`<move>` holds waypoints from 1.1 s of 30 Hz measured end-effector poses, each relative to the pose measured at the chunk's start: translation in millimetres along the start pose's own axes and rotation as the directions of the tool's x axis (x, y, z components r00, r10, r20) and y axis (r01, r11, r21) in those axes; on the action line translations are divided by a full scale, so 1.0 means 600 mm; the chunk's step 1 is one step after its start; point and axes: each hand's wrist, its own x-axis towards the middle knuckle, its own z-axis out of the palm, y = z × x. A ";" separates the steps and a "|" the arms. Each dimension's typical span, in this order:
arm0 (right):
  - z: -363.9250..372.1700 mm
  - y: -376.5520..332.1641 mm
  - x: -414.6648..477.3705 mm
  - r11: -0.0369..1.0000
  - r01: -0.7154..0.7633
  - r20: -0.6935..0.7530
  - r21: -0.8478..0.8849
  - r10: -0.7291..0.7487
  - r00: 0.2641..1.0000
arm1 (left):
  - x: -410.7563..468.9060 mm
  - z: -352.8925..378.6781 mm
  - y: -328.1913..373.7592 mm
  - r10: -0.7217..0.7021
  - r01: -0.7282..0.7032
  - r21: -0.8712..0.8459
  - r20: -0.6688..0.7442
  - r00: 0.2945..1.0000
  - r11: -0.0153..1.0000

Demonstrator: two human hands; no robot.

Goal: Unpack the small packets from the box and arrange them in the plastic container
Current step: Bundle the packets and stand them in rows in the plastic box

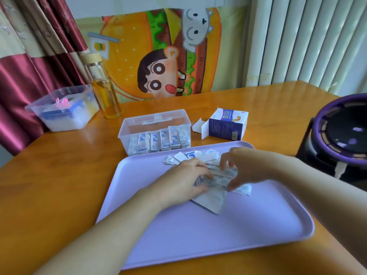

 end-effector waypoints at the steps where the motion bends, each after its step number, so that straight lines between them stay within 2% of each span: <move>1: 0.001 -0.002 -0.004 1.000 0.017 -0.015 0.004 -0.017 1.000 | -0.003 0.002 0.000 -0.006 0.006 0.003 -0.007 1.000 1.000; 4: 0.007 -0.009 -0.015 0.999 0.042 -0.026 -0.023 -0.042 0.999 | -0.014 0.003 0.000 -0.027 0.028 0.007 -0.016 0.999 1.000; 10: 0.023 -0.004 -0.011 0.999 -0.012 -0.072 -0.040 0.009 0.997 | -0.028 0.005 -0.001 -0.029 0.029 -0.004 -0.015 0.999 1.000; 16: 0.016 -0.007 -0.012 1.000 0.000 -0.002 0.030 0.001 1.000 | -0.036 0.004 -0.004 -0.032 0.031 -0.028 -0.025 0.999 0.999; 23: 0.008 -0.020 -0.006 1.000 -0.022 0.188 0.023 0.017 0.982 | -0.056 0.004 -0.005 -0.072 0.062 -0.111 -0.086 0.994 0.992; 26: 0.006 -0.016 -0.006 0.999 -0.011 0.187 0.045 0.002 0.982 | -0.066 0.002 -0.009 -0.102 0.084 -0.161 -0.102 0.990 0.983; 28: 0.008 -0.005 -0.008 0.989 -0.037 0.142 0.141 0.017 0.990 | -0.071 -0.001 -0.012 -0.125 0.096 -0.187 -0.153 0.980 0.978; 29: 0.010 0.002 -0.007 0.960 -0.051 0.118 0.275 0.019 0.993 | -0.073 -0.004 -0.011 -0.150 0.106 -0.212 -0.203 0.968 0.971; 30: 0.014 0.005 -0.006 0.881 -0.057 0.101 0.471 0.010 0.995 | -0.075 -0.009 -0.008 -0.193 0.121 -0.268 -0.259 0.946 0.956; 31: 0.017 0.005 -0.006 0.738 -0.047 0.104 0.673 -0.032 0.994 | -0.076 -0.012 -0.005 -0.257 0.140 -0.368 -0.292 0.921 0.919; 32: 0.019 0.003 -0.003 0.537 -0.042 0.111 0.843 -0.097 0.989 | -0.076 -0.016 0.002 -0.325 0.151 -0.503 -0.279 0.904 0.851; 33: 0.021 -0.001 0.001 0.349 -0.042 0.105 0.936 -0.163 0.981 | -0.075 -0.020 0.009 -0.370 0.154 -0.639 -0.220 0.902 0.754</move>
